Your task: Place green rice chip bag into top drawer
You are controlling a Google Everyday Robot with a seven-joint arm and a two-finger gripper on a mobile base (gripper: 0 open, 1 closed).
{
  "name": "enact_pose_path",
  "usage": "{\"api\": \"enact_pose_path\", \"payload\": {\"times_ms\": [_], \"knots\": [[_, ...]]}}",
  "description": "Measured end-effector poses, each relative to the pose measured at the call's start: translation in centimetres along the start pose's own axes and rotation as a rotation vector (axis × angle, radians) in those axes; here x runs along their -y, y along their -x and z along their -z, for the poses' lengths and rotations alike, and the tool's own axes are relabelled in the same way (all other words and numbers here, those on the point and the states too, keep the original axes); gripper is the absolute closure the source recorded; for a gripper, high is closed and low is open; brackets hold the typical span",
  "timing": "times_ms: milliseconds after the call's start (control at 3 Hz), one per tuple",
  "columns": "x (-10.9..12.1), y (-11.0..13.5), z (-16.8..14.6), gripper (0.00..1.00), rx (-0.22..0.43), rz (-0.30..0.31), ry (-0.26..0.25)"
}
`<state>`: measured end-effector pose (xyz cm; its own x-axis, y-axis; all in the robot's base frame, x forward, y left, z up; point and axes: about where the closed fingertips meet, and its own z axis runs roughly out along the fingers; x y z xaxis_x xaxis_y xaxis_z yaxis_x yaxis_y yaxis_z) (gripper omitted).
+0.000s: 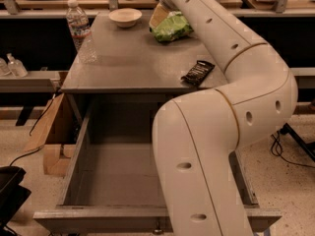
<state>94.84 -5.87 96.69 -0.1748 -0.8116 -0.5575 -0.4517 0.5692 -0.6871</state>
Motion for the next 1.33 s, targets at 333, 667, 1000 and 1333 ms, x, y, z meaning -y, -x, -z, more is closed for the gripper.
{"api": "enact_pose_path", "payload": {"times_ms": [333,667,1000,1333], "knots": [[-0.8,-0.7,-0.6,0.00,-0.018,-0.020,0.016],[-1.6,-2.4,-2.1,0.00,-0.052,-0.098,0.028],[-1.9,-3.3,-3.6,0.00,-0.068,-0.183,0.018],[-3.0,-3.9,-4.5,0.00,-0.085,-0.265,0.041]]}}
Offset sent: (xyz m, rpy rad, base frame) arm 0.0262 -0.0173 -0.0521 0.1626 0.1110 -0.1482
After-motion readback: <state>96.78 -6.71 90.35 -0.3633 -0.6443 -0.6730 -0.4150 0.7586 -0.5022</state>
